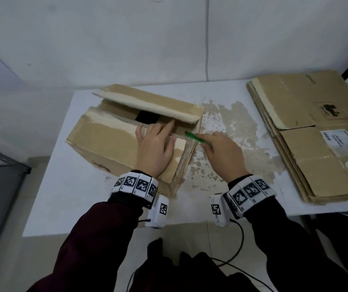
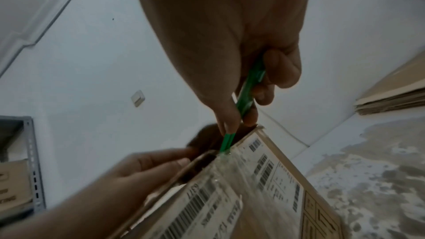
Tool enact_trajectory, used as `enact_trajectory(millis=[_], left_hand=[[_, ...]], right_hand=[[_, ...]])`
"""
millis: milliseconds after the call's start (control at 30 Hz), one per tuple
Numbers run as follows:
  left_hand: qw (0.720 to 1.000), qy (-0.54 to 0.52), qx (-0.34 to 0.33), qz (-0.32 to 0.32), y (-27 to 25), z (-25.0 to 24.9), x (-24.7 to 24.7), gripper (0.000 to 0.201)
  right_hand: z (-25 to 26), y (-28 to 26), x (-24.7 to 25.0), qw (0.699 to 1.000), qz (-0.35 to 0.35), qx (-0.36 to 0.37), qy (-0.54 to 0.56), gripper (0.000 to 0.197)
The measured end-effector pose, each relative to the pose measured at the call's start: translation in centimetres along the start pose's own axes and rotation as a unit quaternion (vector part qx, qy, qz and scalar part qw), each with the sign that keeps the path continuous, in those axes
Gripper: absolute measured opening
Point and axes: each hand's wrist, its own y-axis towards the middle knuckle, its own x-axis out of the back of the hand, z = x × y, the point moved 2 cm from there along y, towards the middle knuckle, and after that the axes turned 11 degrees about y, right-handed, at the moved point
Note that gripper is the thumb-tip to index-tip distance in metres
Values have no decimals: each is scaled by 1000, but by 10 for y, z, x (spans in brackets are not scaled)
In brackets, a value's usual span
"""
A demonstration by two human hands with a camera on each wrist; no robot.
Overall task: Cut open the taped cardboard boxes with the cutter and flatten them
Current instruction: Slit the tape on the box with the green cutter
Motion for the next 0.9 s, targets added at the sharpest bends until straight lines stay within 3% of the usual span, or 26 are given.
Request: enact_trajectory(millis=[100,267,433,600,733,833,900], left_hand=[[1000,-7,3,29,3,2,-4,34],[1000,-10,8,4,2,1,-5,24],[999,-11,8,36,-1,2,-5,32],[998,-17,-4,63,-2,2,-5,46],[997,13,-20,76,-1,3,-5,64],[997,16,-24,76,-2,2,-2,69],[997,7,-31,74,-3,2,0,66]], right_hand=[[-5,-11,13,1000,5,-8,14,33],[-25,-15,7,997,-20,-51,58,32],[-84,-32,-22,952,-93,-208,203,28],[-147,-45,-51,914,-81,-356,179,26],[-167,-48,-56,933,-46,-348,82,29],[-161,-44,-52,942,-37,-333,-1,42],[-142,-32,-45,962,-63,-264,33,51]])
